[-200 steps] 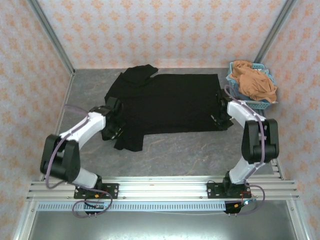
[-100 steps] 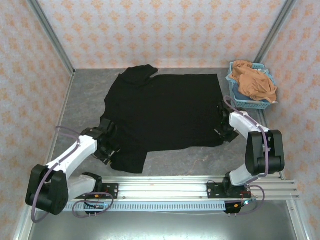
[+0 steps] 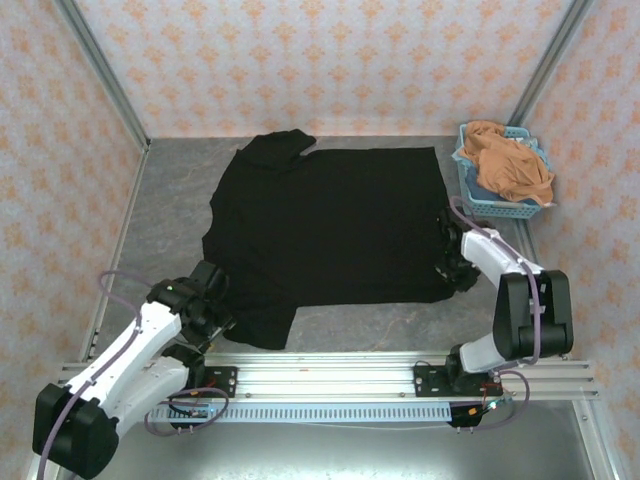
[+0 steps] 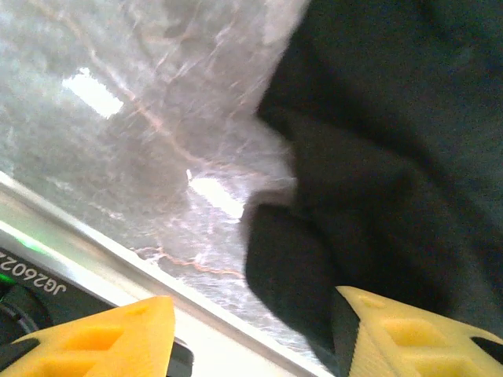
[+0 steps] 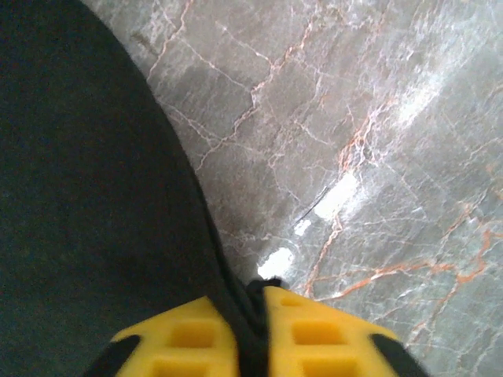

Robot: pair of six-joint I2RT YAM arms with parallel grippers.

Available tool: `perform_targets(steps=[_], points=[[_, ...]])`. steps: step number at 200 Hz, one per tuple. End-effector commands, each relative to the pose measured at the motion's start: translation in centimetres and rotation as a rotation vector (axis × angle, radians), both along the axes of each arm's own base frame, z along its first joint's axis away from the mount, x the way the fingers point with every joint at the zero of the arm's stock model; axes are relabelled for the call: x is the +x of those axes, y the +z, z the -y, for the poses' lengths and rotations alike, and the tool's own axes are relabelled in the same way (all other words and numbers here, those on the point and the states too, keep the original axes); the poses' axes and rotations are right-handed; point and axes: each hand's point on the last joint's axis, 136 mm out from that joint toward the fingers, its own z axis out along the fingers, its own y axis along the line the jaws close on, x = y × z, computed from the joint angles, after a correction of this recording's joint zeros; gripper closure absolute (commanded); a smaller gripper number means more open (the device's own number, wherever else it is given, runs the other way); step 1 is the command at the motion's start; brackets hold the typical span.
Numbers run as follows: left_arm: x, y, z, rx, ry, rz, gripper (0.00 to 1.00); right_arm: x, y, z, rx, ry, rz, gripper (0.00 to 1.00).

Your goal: Fold and stack the t-shirts

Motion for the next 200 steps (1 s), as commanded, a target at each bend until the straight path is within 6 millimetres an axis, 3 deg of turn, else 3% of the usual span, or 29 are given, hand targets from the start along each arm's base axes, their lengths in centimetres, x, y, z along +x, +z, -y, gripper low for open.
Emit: perform_targets(steps=[1, 43, 72, 86, 115, 157, 177, 200], points=[[-0.1, -1.0, 0.8, -0.031, 0.013, -0.033, 0.45, -1.9, 1.0, 0.9, -0.039, -0.009, -0.028, 0.7], [2.6, -2.0, 2.1, -0.052, 0.002, 0.01, 0.42, -3.7, 1.7, 0.3, 0.003, -0.041, -0.012, 0.65], [4.0, -2.6, 3.5, -0.057, -0.034, 0.015, 0.49, -5.2, 1.6, 0.2, 0.034, -0.087, -0.01, 0.61], [4.3, -3.1, 3.8, -0.04, -0.059, -0.002, 0.6, -5.7, 1.6, 0.2, 0.051, -0.108, 0.0, 0.6], [4.2, -2.4, 3.0, 0.037, -0.084, -0.014, 1.0, -6.1, 1.7, 0.5, 0.056, -0.144, 0.007, 0.6], [2.0, 1.3, 1.4, 0.052, 0.022, 0.032, 1.0, -6.9, 1.7, 0.9, 0.063, -0.2, -0.016, 0.56], [0.6, 1.6, 1.8, -0.022, 0.081, 0.032, 1.0, -6.7, 0.9, 0.5, 0.11, -0.242, 0.002, 0.54], [-0.7, 1.6, 2.4, -0.087, 0.117, 0.024, 1.0, -4.9, 0.1, 0.4, 0.153, -0.266, 0.054, 0.54]])
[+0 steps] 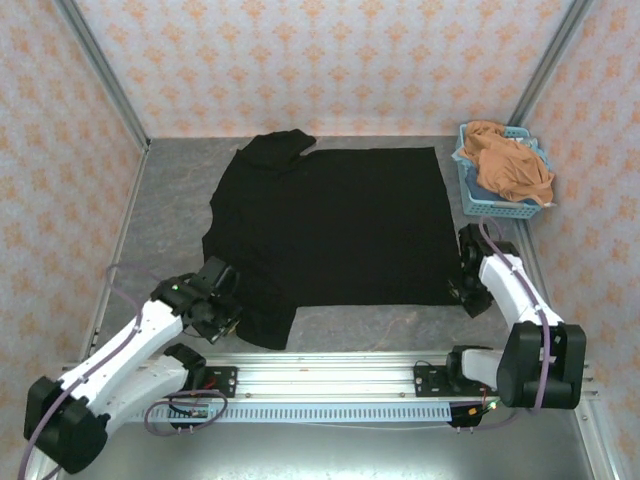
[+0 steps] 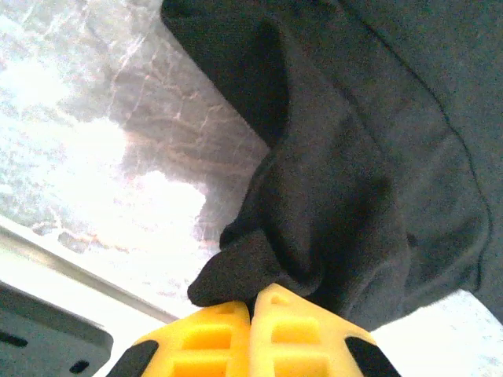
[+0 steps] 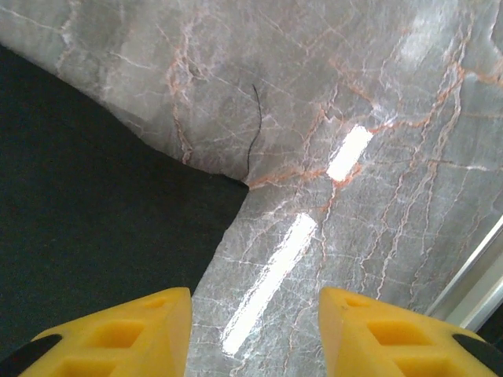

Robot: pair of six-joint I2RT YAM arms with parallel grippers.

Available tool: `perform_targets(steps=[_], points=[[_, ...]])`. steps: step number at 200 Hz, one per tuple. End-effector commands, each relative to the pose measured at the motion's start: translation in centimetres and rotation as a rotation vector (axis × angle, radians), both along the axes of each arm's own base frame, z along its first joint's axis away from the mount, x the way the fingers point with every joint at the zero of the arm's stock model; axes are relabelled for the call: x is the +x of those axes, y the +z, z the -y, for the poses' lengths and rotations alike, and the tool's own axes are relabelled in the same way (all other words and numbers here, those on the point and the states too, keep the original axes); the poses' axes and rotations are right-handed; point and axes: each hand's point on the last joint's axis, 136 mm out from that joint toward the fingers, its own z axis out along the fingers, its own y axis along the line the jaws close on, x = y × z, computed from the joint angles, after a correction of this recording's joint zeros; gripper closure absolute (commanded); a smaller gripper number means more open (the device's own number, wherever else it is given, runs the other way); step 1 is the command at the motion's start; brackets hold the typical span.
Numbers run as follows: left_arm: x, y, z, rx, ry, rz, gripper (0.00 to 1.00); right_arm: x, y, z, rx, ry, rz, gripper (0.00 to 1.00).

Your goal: Fold and stack the t-shirts

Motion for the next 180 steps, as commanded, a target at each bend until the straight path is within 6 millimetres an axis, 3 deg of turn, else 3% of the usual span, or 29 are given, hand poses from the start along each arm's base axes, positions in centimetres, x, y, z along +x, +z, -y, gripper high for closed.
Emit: perform_targets(steps=[1, 78, 105, 128, 148, 180], points=[[-3.1, -0.6, -0.5, -0.018, 0.076, -0.107, 1.0, 1.1, -0.9, -0.2, 0.037, -0.045, 0.038, 0.54], [-3.9, 0.0, -0.1, -0.07, 0.065, -0.092, 1.0, 3.3, -4.5, 0.2, 0.065, -0.015, 0.0, 0.66], [-3.4, 0.6, -0.3, -0.055, 0.042, -0.064, 1.0, 3.7, -5.2, 0.2, 0.068, -0.004, 0.001, 0.82], [-2.7, 1.6, -0.7, -0.028, 0.037, -0.021, 1.0, 3.7, -4.8, 0.0, 0.079, 0.009, 0.015, 0.98], [-2.7, 2.6, -1.5, -0.001, 0.04, 0.013, 1.0, 2.5, -3.5, 0.0, 0.066, 0.011, 0.003, 1.0], [-2.9, 4.3, -2.0, -0.008, 0.038, 0.086, 1.0, -1.3, -1.1, -0.3, 0.051, 0.004, -0.066, 1.0]])
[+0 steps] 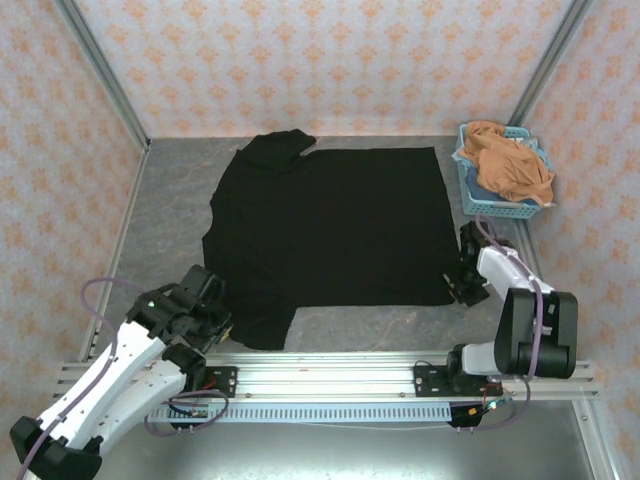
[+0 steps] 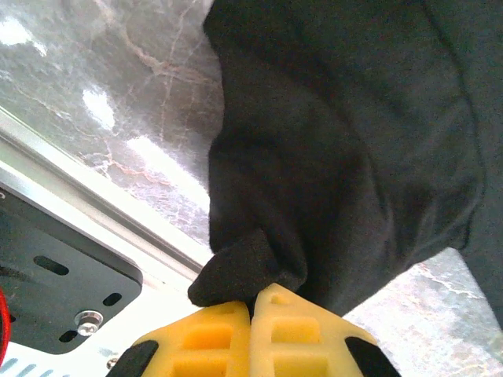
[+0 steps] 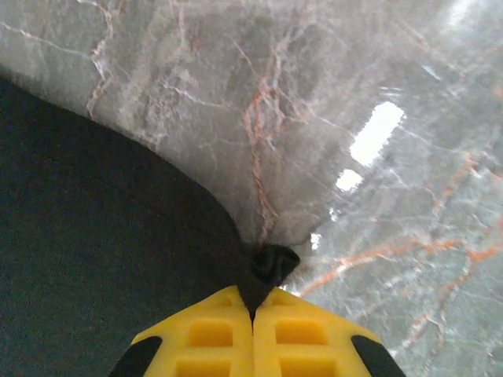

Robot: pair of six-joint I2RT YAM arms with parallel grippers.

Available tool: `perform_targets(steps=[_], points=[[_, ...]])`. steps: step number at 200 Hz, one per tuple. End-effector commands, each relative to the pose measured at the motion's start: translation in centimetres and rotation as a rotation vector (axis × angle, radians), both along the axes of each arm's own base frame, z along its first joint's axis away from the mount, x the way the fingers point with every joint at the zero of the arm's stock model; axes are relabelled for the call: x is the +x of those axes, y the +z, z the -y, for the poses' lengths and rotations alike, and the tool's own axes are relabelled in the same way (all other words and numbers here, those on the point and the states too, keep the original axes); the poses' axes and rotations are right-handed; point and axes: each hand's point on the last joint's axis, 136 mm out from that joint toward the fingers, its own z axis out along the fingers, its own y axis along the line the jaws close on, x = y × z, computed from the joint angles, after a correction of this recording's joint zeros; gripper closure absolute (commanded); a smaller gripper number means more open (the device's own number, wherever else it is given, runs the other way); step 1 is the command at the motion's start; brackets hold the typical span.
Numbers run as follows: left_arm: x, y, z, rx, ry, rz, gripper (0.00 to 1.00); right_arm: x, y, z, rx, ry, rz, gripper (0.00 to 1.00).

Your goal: Fold and stack the t-shirts

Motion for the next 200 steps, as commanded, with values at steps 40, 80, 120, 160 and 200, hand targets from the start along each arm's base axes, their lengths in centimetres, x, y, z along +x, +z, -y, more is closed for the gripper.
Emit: perform_targets(steps=[40, 80, 120, 160, 200], points=[[3.3, 6.1, -1.0, 0.048, -0.026, 0.305, 1.0, -6.1, 3.5, -1.3, -0.006, -0.01, -0.051, 1.0], [10.3, 9.9, 1.6, 0.087, -0.07, 0.428, 1.0, -3.6, 4.3, -1.3, -0.008, 0.003, -0.014, 1.0], [16.0, 11.4, 3.7, 0.169, -0.139, 0.399, 1.0, 0.0, 5.6, -0.7, -0.038, 0.016, 0.03, 1.0], [20.0, 11.8, 3.2, 0.258, -0.162, 0.363, 1.0, 3.2, 6.5, -0.1, -0.065, 0.012, 0.048, 1.0], [22.5, 11.5, 1.3, 0.346, -0.168, 0.321, 1.0, 5.5, 6.6, 0.8, -0.095, -0.002, 0.05, 1.0]])
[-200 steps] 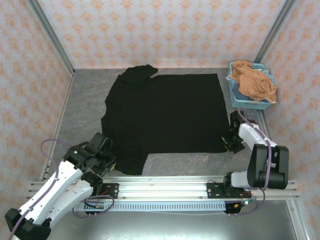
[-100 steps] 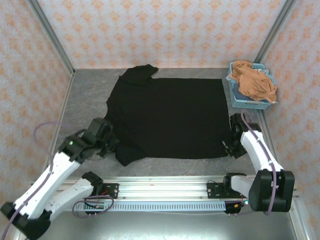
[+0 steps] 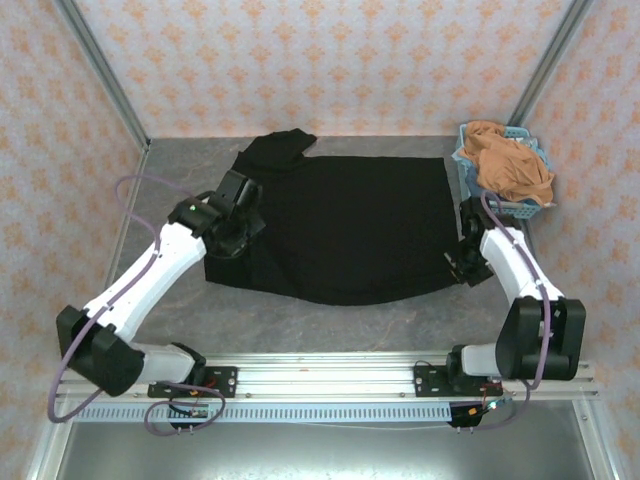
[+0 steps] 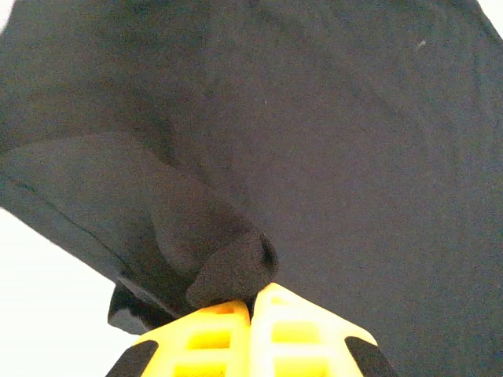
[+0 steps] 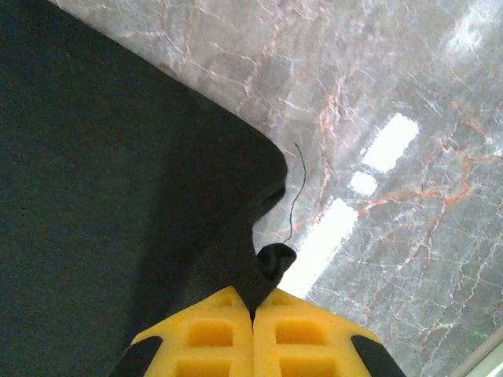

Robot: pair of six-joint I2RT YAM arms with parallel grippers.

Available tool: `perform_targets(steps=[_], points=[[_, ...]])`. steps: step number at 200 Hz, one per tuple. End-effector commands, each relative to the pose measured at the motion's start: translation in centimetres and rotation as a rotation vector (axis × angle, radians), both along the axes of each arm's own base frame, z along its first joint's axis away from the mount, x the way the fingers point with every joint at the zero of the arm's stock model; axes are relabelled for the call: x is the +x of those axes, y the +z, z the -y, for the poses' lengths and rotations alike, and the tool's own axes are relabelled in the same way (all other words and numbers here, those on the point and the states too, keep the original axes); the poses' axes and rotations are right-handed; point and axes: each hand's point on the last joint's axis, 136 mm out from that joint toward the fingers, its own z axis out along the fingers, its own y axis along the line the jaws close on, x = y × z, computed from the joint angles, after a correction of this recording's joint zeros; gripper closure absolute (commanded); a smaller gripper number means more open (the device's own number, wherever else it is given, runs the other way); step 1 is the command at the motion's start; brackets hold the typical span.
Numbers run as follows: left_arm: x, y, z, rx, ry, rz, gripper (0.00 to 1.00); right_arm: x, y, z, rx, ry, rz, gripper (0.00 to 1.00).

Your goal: Fold and stack the t-shirts

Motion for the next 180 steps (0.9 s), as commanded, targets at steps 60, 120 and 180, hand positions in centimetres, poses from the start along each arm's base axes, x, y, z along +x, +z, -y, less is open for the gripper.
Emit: perform_targets(steps=[60, 120, 180], points=[[2.2, 1.9, -5.4, 0.18, 0.06, 0.015, 1.0, 4.3, 0.8, 2.2, -0.082, -0.031, 0.018, 1.0], [3.0, 3.2, -7.5, 0.223, 0.102, 0.047, 1.0, 6.2, 0.7, 1.7, -0.045, -0.047, 0.037, 1.0], [4.9, 4.1, -8.5, 0.265, 0.105, 0.066, 1.0, 8.5, 0.6, 1.1, -0.006, -0.064, 0.06, 1.0]])
